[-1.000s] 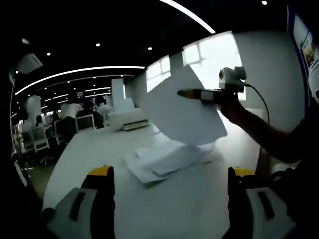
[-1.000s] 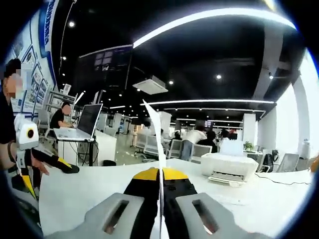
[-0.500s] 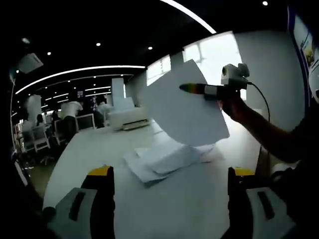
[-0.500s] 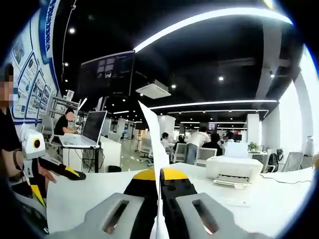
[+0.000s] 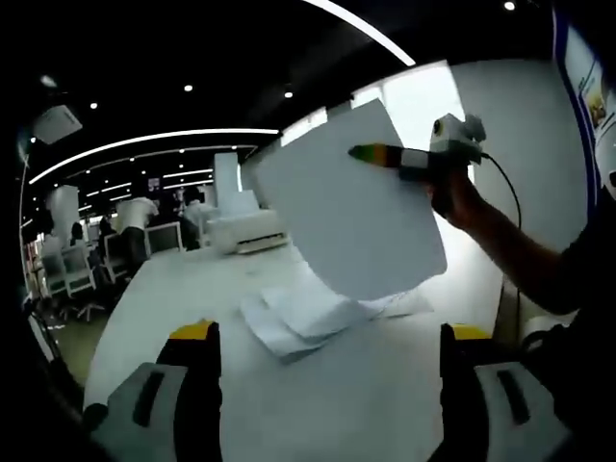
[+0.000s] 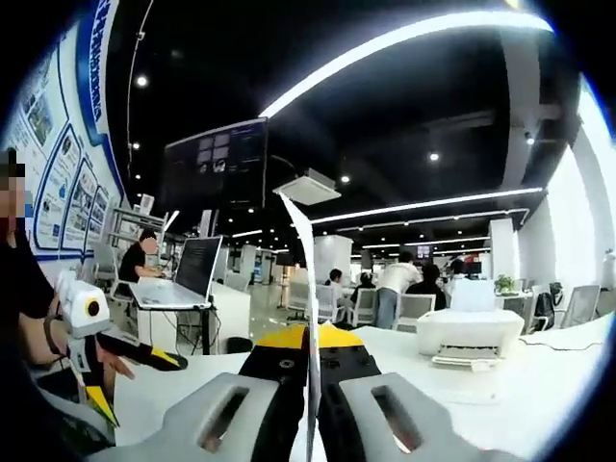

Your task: Organize the stack of printing papers by aligning and flattening the scattered papers on the table

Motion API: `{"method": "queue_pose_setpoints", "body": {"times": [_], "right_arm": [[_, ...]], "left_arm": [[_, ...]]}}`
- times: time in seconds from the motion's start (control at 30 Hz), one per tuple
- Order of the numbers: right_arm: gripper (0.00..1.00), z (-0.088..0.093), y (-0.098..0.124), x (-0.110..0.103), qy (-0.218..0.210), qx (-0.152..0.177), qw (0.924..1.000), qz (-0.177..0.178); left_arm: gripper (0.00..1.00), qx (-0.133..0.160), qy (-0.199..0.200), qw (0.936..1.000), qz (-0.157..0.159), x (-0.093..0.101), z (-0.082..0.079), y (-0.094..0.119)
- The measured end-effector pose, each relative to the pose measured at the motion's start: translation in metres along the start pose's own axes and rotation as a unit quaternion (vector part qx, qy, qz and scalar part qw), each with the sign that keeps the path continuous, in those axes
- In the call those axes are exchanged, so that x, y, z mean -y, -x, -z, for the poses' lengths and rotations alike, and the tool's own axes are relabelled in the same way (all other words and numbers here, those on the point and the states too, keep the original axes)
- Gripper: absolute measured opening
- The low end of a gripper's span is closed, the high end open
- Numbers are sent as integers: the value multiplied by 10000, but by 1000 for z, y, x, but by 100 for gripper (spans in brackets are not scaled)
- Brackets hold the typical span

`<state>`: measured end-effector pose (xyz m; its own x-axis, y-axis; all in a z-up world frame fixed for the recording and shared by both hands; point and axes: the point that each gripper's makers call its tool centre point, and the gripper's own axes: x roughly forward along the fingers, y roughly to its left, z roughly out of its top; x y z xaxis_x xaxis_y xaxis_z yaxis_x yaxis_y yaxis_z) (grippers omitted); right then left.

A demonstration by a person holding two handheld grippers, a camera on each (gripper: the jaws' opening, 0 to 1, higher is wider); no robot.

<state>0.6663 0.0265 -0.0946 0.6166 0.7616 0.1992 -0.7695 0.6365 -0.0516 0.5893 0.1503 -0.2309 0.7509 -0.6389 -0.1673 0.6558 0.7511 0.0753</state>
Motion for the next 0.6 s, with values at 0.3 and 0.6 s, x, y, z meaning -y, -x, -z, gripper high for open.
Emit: {"method": "queue_pose_setpoints", "body": {"times": [0.3,0.6], "right_arm": [[0,-10,3,-10,-460,191,9984,-272],[0,-18,7,-23,-603,293,9967,-464]], "left_arm": [[97,4,43,10000,-21,-1,2,2],[97,1,70,10000,-17,0,4,1]]}}
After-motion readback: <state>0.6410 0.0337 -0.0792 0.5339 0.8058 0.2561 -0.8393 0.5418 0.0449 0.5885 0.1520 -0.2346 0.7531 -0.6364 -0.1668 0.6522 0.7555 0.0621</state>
